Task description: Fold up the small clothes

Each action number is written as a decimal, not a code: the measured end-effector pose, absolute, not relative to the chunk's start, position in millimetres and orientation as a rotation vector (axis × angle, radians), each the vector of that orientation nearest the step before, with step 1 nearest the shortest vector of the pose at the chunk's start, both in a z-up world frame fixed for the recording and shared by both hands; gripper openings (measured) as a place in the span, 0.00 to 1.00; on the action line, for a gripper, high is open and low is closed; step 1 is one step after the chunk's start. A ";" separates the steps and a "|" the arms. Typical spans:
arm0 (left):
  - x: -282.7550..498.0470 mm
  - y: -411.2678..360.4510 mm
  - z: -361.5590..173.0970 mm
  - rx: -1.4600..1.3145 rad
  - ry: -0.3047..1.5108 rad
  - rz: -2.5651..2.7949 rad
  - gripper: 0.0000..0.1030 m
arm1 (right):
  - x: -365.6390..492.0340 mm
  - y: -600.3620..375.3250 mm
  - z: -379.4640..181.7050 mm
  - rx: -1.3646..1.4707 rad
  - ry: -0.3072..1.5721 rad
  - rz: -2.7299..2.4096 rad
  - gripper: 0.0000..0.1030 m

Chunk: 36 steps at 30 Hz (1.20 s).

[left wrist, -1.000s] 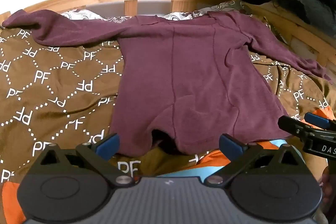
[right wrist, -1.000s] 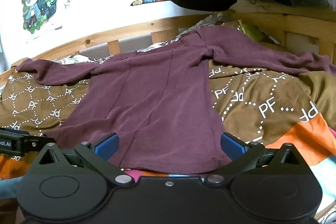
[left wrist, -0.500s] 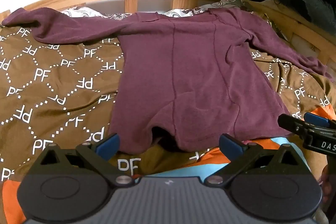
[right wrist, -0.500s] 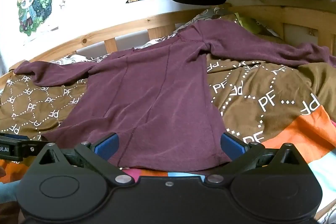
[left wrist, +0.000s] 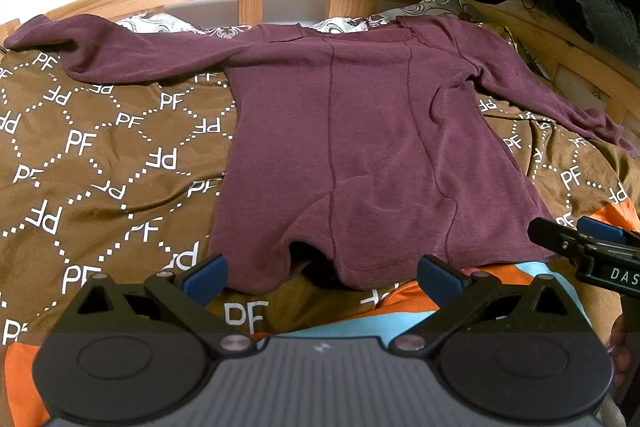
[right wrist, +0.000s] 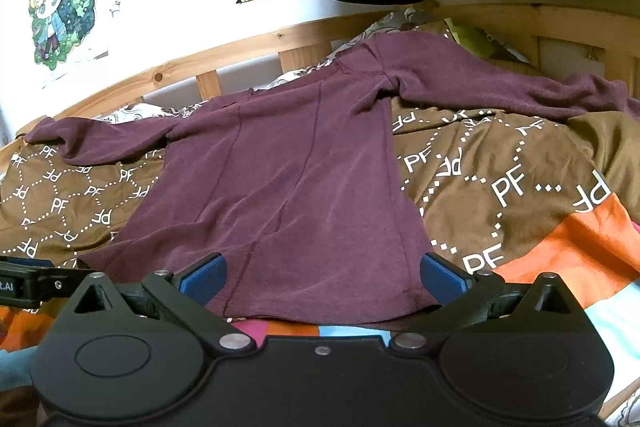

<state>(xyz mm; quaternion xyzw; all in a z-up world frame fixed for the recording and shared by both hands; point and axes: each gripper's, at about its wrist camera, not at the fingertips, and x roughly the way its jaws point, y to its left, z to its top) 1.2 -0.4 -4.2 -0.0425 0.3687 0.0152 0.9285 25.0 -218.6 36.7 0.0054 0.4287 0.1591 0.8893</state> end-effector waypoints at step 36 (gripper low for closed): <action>2.0 0.0 -3.1 -0.090 0.757 0.031 1.00 | 26.6 -219.9 35.2 0.025 0.906 0.320 1.00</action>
